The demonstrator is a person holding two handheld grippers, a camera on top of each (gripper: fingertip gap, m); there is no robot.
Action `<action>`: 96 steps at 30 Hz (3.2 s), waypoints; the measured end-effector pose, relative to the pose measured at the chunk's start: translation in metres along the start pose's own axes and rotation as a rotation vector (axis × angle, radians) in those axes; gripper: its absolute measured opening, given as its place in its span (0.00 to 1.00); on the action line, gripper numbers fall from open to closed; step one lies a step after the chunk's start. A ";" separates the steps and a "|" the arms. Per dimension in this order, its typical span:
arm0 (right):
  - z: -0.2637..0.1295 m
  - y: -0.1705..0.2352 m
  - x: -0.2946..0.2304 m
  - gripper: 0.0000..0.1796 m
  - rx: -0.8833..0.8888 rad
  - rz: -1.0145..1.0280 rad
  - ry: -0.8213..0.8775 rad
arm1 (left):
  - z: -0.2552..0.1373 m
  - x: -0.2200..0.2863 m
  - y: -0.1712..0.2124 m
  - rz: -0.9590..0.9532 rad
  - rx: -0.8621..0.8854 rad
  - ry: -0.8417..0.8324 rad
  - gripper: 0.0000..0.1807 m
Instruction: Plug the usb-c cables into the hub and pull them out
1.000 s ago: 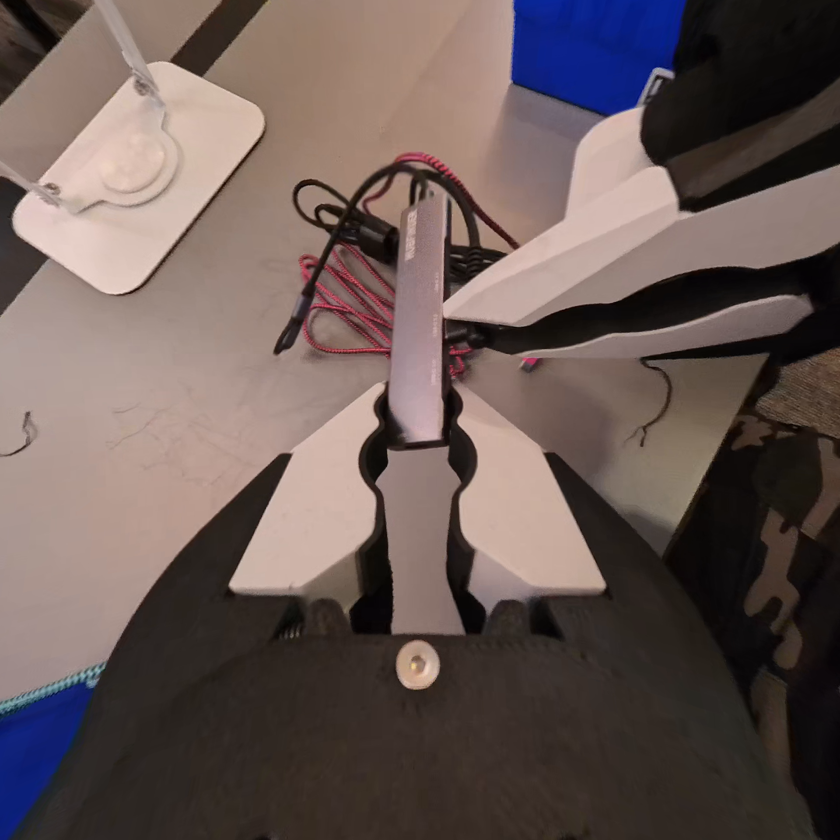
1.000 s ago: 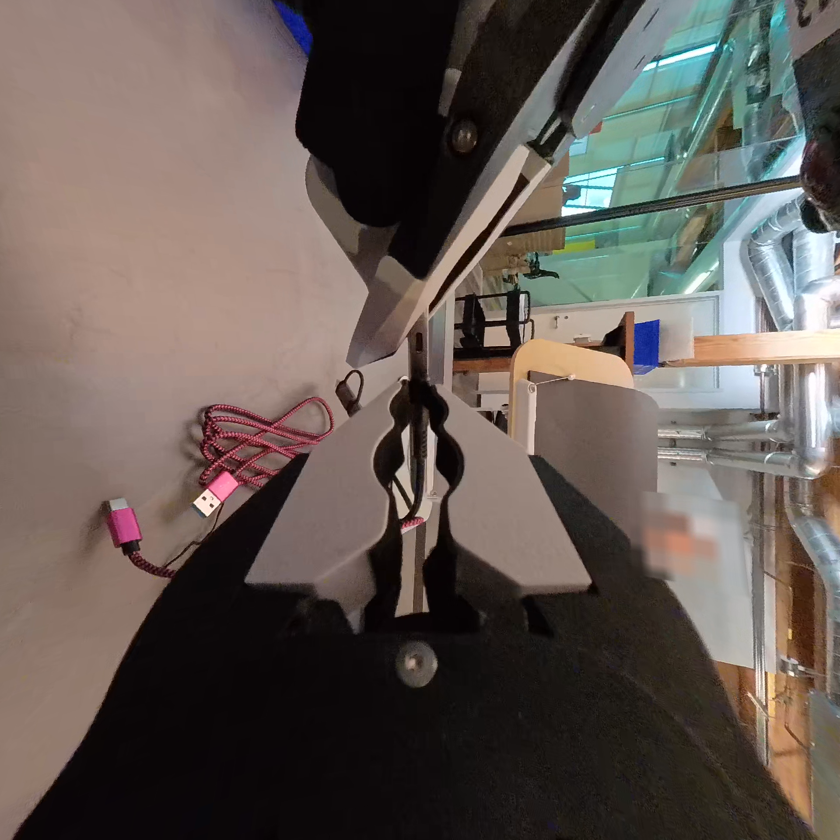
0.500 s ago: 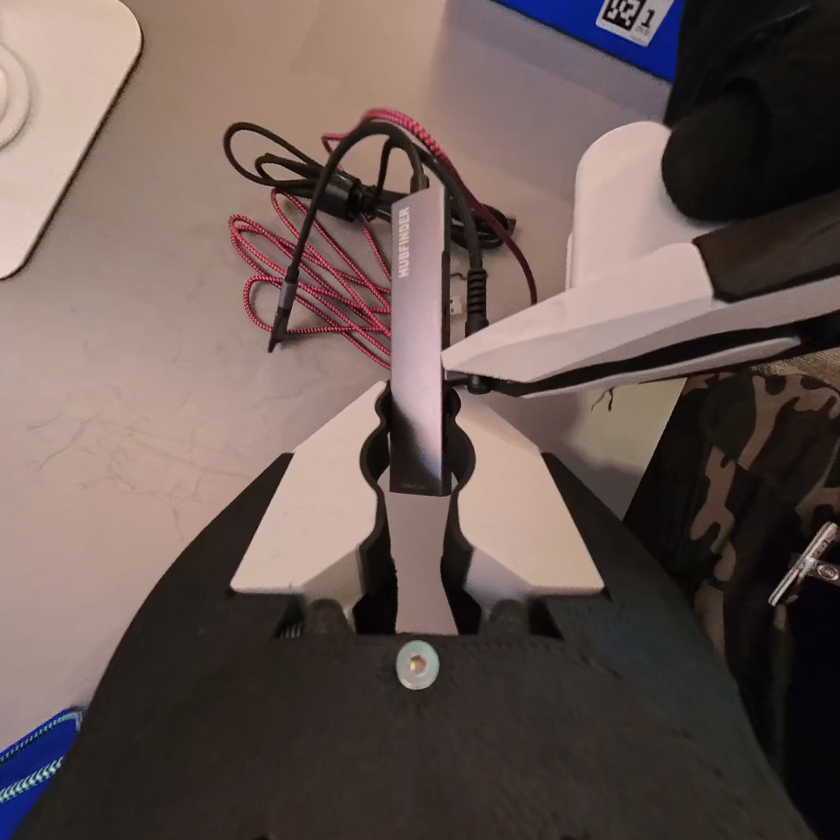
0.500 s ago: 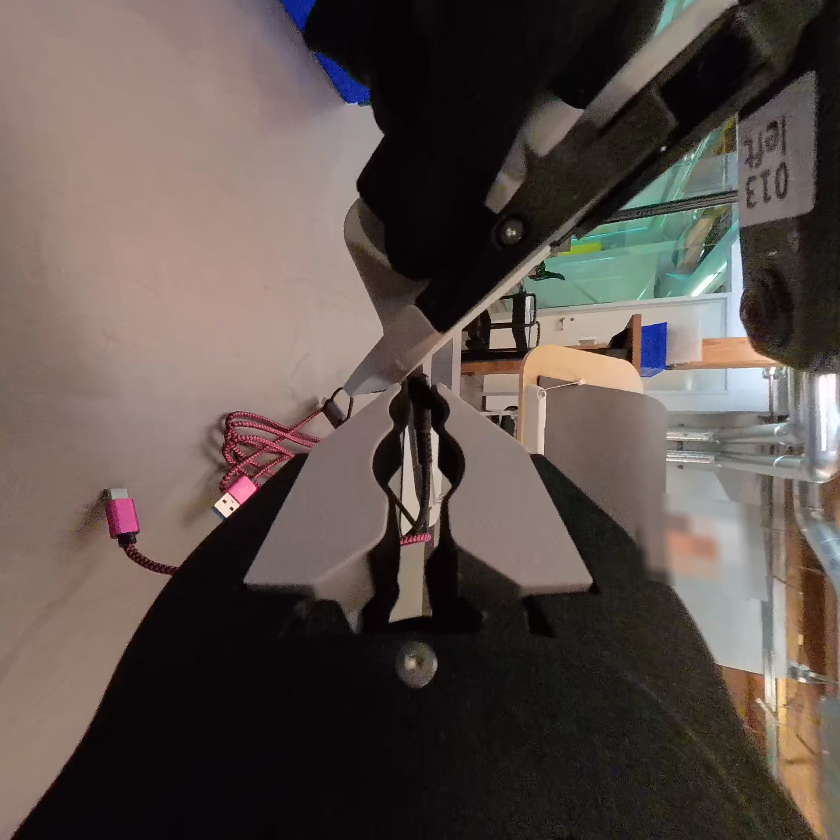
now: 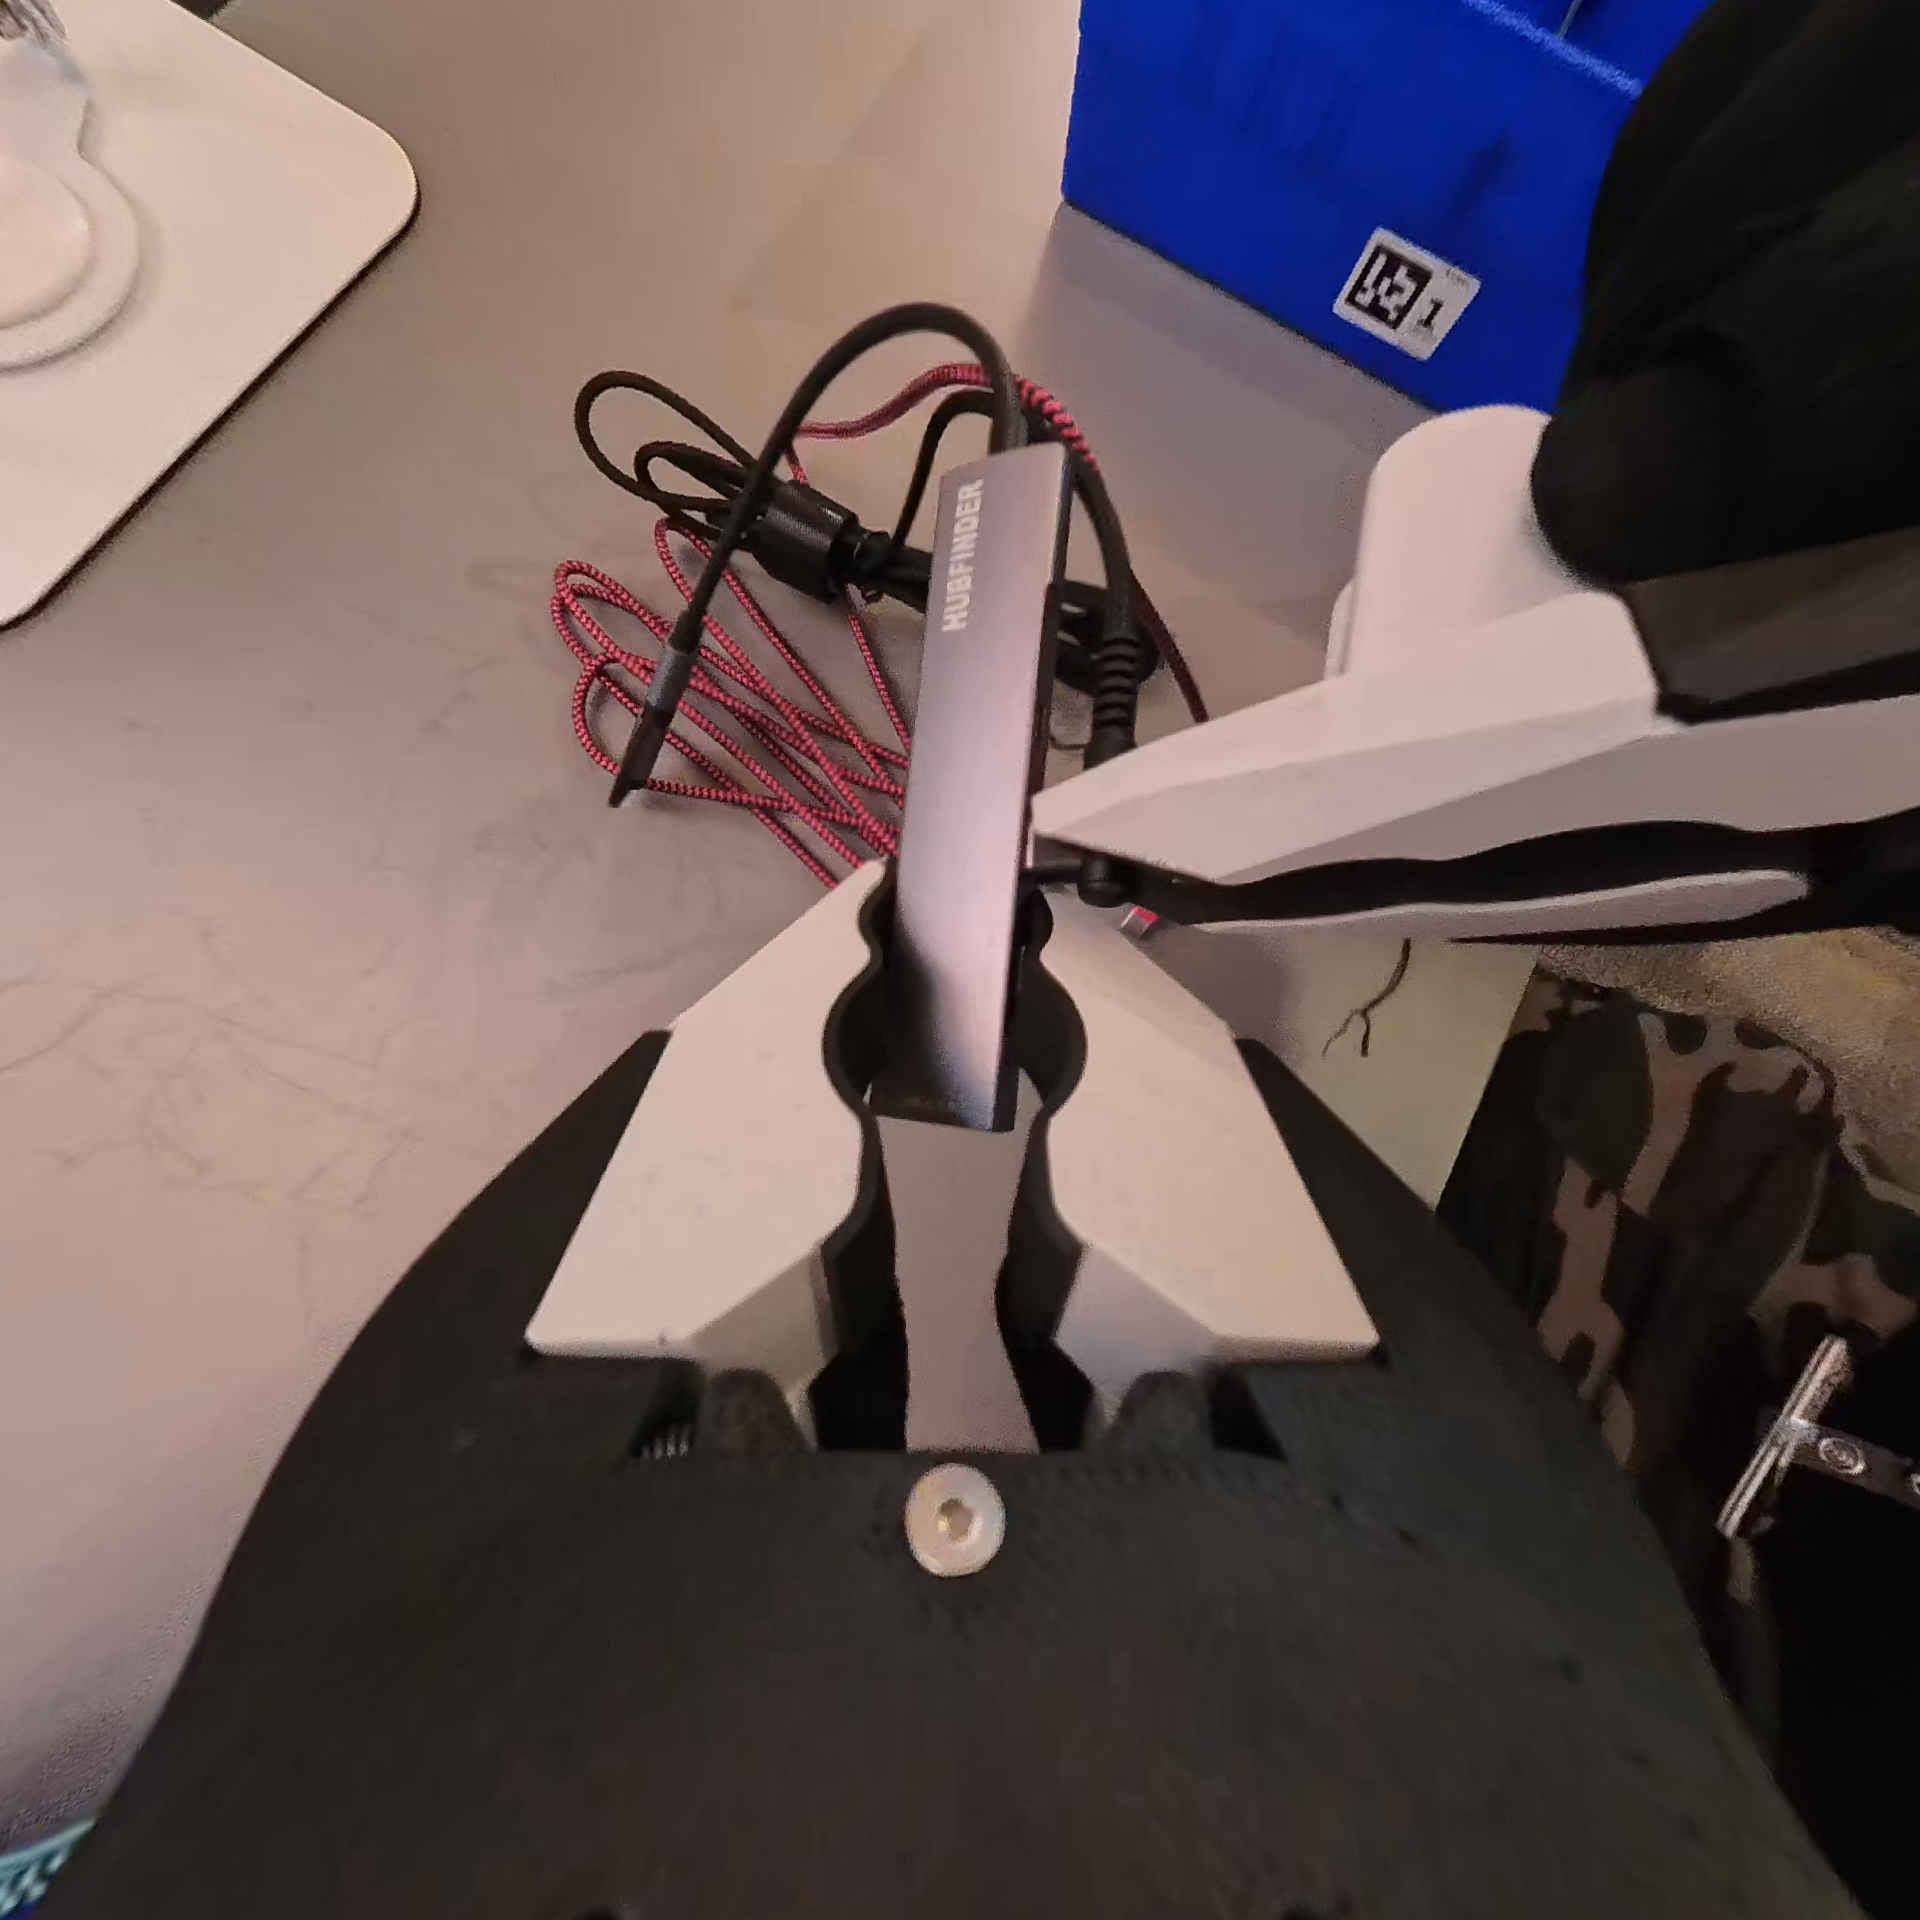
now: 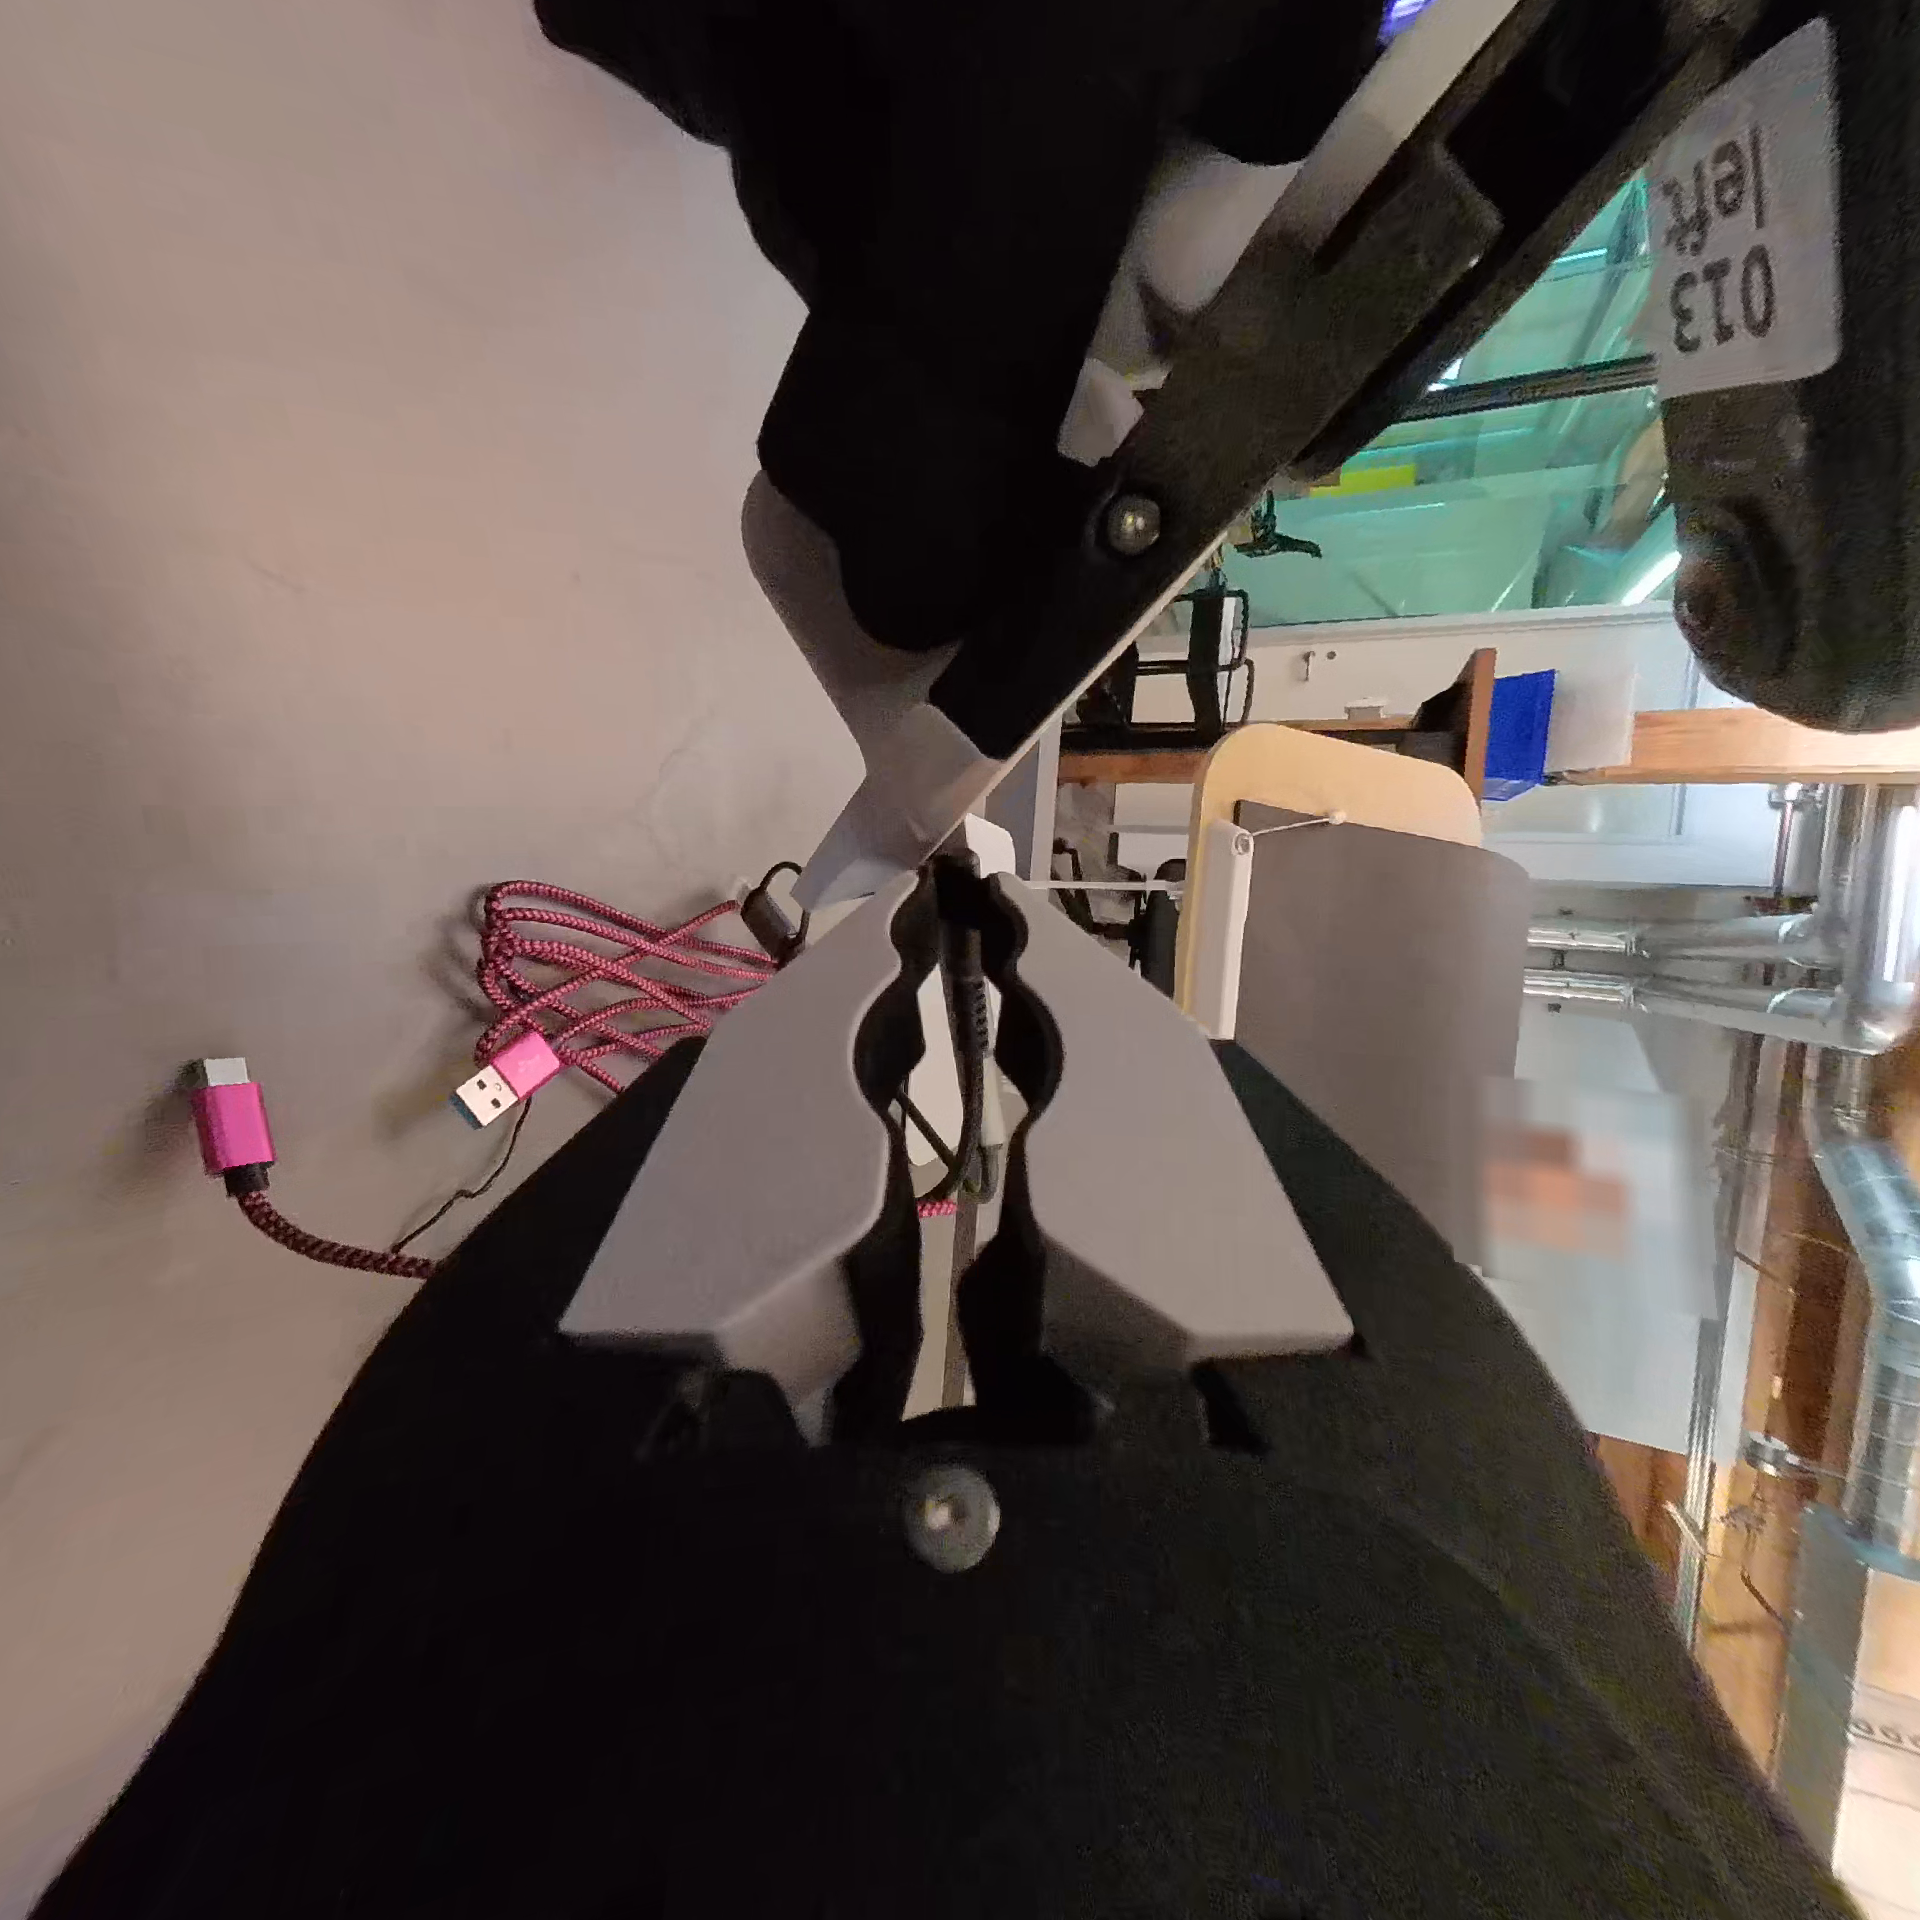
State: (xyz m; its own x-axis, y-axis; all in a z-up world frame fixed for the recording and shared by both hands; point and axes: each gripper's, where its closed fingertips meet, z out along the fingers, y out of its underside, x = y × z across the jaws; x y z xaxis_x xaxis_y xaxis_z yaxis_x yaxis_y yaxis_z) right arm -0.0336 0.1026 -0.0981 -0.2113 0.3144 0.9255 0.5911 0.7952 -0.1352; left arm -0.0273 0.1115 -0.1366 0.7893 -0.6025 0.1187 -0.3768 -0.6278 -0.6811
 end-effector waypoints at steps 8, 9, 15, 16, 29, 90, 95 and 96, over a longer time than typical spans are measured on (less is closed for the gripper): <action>0.001 0.001 -0.006 0.03 -0.007 0.046 -0.077 | 0.005 0.000 0.003 0.005 0.015 -0.006 0.09; -0.001 0.003 -0.007 0.02 0.009 0.038 -0.102 | 0.007 0.002 0.003 0.016 0.017 -0.006 0.09; -0.005 0.011 0.003 0.03 -0.038 0.002 -0.093 | 0.008 -0.001 -0.012 0.012 0.063 -0.021 0.09; -0.011 -0.003 0.002 0.03 0.012 0.005 -0.082 | 0.005 -0.022 -0.008 -0.005 0.050 -0.115 0.09; -0.004 0.067 -0.024 0.04 -0.128 0.267 -0.183 | -0.031 -0.053 0.000 -0.009 0.051 -0.275 0.09; -0.103 0.068 -0.020 0.15 0.153 1.112 -0.199 | 0.087 -0.045 0.036 -0.152 -0.137 -0.256 0.00; -0.084 0.072 -0.045 0.20 0.054 1.127 -0.301 | 0.063 -0.049 0.023 -0.140 -0.066 -0.255 0.00; -0.076 0.077 -0.053 0.22 0.011 1.131 -0.312 | 0.058 -0.051 0.021 -0.133 -0.057 -0.265 0.00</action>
State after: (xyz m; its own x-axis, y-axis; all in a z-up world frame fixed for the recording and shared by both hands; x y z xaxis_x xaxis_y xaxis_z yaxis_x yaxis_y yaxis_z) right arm 0.0824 0.1073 -0.1302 0.2470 0.9574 0.1496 0.5580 -0.0144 -0.8297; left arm -0.0470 0.1578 -0.1988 0.9299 -0.3677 0.0062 -0.2822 -0.7241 -0.6293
